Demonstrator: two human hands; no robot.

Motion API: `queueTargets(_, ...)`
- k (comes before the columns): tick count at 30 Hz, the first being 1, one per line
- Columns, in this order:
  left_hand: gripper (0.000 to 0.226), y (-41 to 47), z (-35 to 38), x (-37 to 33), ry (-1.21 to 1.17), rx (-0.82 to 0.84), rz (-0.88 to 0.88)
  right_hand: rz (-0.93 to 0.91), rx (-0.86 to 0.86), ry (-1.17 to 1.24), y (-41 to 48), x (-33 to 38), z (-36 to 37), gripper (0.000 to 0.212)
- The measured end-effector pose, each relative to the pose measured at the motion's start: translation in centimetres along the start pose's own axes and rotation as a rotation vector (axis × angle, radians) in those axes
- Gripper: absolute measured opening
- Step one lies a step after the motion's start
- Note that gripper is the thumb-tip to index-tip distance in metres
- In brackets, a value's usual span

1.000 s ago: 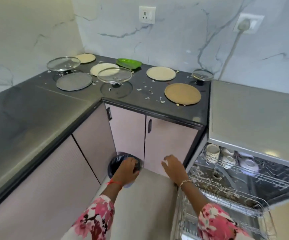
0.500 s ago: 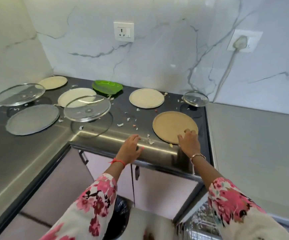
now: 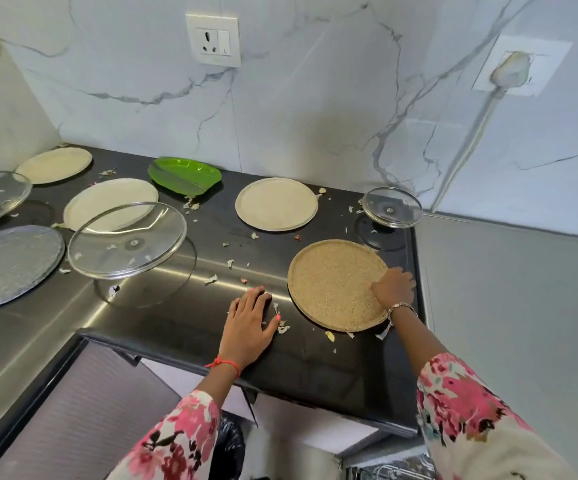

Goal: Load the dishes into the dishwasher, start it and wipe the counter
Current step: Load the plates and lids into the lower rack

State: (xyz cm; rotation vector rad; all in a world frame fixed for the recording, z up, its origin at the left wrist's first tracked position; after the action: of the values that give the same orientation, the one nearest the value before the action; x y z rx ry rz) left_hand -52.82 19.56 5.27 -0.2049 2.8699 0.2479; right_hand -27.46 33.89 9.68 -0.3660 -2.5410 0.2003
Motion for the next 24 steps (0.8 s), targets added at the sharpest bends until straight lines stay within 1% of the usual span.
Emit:
queueTargets(2,0.063,0.0,-0.1,-0.1,-0.003,-0.01,-0.001,0.057,-0.013,0.089,0.9,-0.5,0.1,0.045)
queueTargets(4,0.063,-0.1,-0.2,-0.2,-0.002,-0.01,-0.001,0.1,-0.037,0.24,1.4,-1.1,-0.3,0.022)
queueTargets(5,0.063,-0.1,-0.2,-0.2,0.001,-0.013,-0.001,0.113,-0.043,0.331,1.5,-1.3,-0.5,0.014)
queueTargets(6,0.062,-0.1,-0.3,-0.2,0.002,-0.014,-0.001,0.119,-0.047,0.431,1.4,-1.3,-0.9,0.015)
queueTargets(8,0.063,-0.1,-0.4,-0.2,-0.002,-0.005,-0.001,0.142,-0.046,0.607,1.4,-1.5,-1.6,0.026)
queueTargets(9,0.063,-0.2,-0.4,-0.3,-0.006,0.004,0.0,0.159,-0.029,0.666,1.3,-1.6,-1.7,0.027)
queueTargets(11,0.065,-0.3,-0.3,-0.3,-0.019,0.025,-0.006,0.202,0.043,0.746,0.8,-1.7,-1.6,0.017)
queueTargets(13,0.068,-0.3,-0.3,-0.2,-0.024,0.069,-0.012,0.24,0.109,0.8,-0.4,-1.9,-1.4,0.018)
queueTargets(15,0.062,-0.5,-0.3,-0.2,-0.043,0.133,-0.012,0.246,0.119,0.887,-2.1,-2.1,-1.5,0.025)
queueTargets(17,0.05,-0.8,-0.7,-0.4,-0.092,0.184,0.008,0.239,0.083,1.001,-4.2,-2.3,-1.9,0.024)
queueTargets(19,0.047,-2.4,-1.9,-1.0,-0.17,0.164,0.024,0.223,0.038,1.087,-6.8,-3.0,-2.6,0.016)
queueTargets(20,0.047,-3.7,-2.6,-1.3,-0.214,0.128,0.024,0.221,0.022,1.11,-8.5,-3.5,-2.9,0.016)
queueTargets(22,0.047,-7.5,-3.8,-2.0,-0.29,0.055,0.017,0.226,0.013,1.142,-12.3,-4.8,-3.4,0.024)
queueTargets(24,0.049,-12.3,-4.3,-2.4,-0.337,0.002,-0.002,0.223,0.041,1.205,-16.5,-6.7,-3.4,0.029)
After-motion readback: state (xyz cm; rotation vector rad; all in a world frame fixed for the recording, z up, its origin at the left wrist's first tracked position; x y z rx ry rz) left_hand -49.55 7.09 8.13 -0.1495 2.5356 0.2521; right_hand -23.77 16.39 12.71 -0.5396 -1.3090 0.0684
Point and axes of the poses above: each hand's wrist, its own y-axis towards the middle knuckle, its own z-axis out of the palm, x = y × z, the point moved 4 cm from there along y, towards the middle knuckle, and after that the axes turned 6 degrees about y, right-handed, at the moved point
